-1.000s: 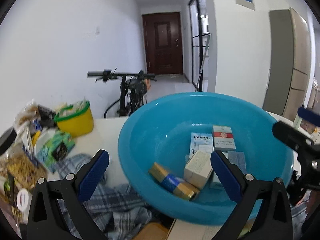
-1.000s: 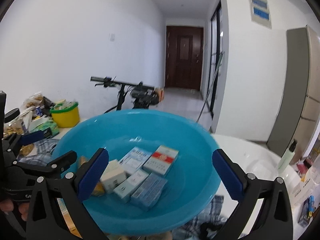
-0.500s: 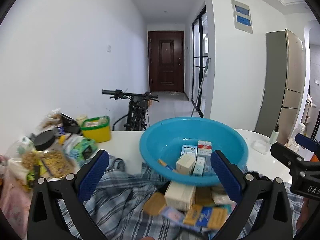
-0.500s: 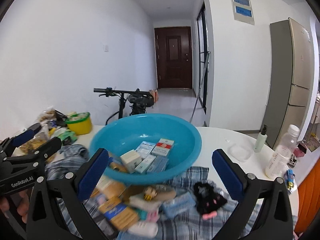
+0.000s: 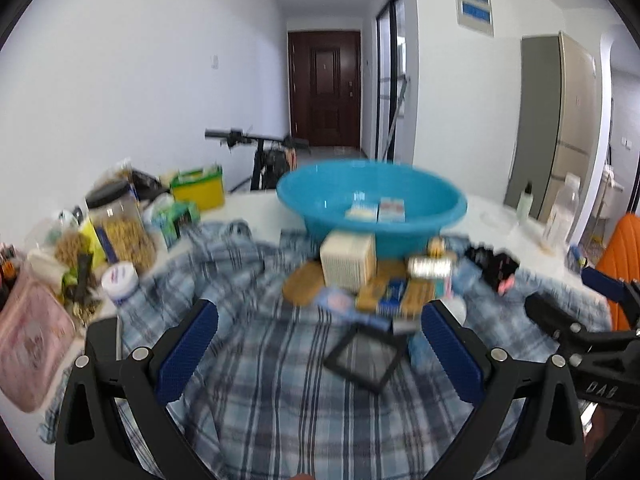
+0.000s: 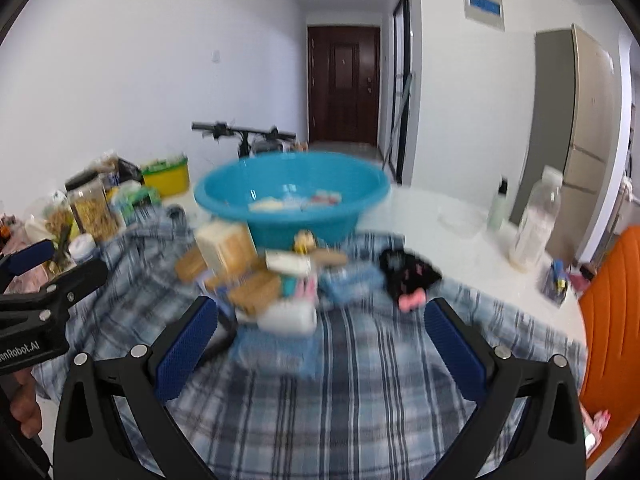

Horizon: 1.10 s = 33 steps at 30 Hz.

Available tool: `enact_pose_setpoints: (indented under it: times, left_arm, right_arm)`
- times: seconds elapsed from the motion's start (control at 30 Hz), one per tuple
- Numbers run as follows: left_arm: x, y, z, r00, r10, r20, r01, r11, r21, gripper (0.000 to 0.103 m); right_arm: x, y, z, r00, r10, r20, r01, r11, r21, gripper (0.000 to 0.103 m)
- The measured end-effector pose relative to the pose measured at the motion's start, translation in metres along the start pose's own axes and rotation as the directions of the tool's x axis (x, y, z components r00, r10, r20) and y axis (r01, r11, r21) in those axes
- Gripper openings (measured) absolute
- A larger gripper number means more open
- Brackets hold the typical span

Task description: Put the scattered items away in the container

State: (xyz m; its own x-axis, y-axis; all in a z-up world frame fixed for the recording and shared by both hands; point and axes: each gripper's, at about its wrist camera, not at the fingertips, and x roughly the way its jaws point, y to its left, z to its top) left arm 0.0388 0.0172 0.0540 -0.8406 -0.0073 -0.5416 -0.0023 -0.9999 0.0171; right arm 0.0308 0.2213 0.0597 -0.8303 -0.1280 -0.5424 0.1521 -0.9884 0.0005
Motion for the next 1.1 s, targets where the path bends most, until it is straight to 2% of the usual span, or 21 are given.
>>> enact_pose_setpoints:
  times: [0.2, 1.1]
  left_arm:
    - [0.018, -0.007, -0.020, 0.999, -0.005, -0.050, 0.004, 1.000, -0.010, 0.103]
    - [0.022, -0.011, -0.028, 0.997, -0.029, -0.067, 0.029, 1.000, -0.003, 0.103]
  right_arm:
    - [0.006, -0.005, -0.015, 0.999, -0.026, -0.041, 0.026, 1.000, 0.009, 0.103]
    - [0.014, -0.003, -0.026, 0.997, -0.008, -0.080, 0.008, 1.000, 0.009, 0.103]
